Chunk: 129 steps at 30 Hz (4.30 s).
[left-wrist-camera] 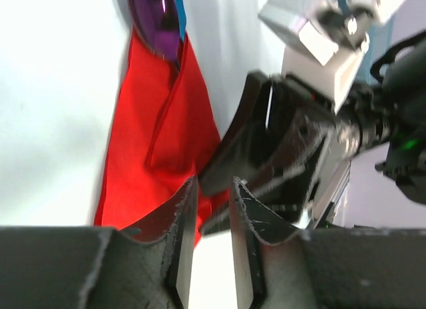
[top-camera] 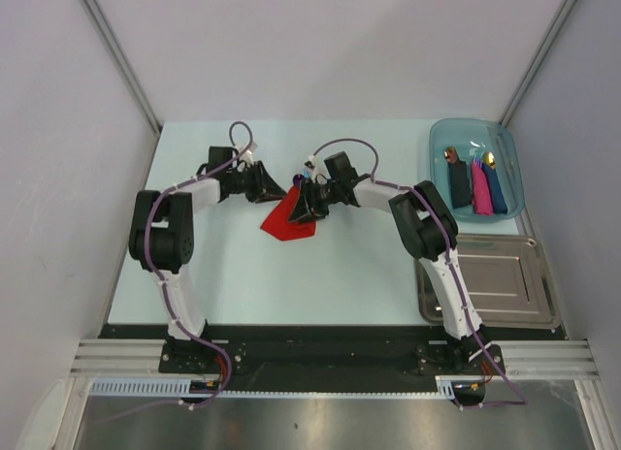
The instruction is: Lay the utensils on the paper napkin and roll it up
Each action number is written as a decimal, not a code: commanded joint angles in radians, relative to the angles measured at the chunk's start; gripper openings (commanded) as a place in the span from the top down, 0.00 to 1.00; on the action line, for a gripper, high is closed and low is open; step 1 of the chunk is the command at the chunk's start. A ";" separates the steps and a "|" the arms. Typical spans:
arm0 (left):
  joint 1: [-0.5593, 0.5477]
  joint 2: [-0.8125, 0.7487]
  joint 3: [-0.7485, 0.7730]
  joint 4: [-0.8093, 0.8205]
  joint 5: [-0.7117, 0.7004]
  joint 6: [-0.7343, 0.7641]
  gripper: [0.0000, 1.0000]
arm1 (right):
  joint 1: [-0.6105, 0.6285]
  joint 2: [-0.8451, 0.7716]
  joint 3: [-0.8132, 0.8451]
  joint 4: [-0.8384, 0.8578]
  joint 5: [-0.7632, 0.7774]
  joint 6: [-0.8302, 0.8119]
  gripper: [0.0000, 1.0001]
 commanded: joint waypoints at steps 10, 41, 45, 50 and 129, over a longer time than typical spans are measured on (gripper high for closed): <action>-0.098 0.133 0.101 -0.006 -0.039 -0.021 0.74 | 0.002 0.010 -0.049 0.067 0.027 -0.001 0.50; -0.076 0.116 0.098 -0.229 -0.188 0.133 1.00 | -0.039 -0.111 -0.166 0.014 0.010 0.033 0.92; -0.075 0.111 0.091 -0.229 -0.190 0.134 1.00 | -0.037 -0.080 -0.180 0.003 0.022 0.017 0.92; -0.070 0.113 0.089 -0.229 -0.190 0.136 1.00 | -0.037 -0.065 -0.198 -0.017 0.039 -0.007 0.93; -0.067 0.082 -0.040 -0.195 -0.157 0.176 1.00 | 0.005 -0.099 -0.111 -0.046 0.173 0.062 0.82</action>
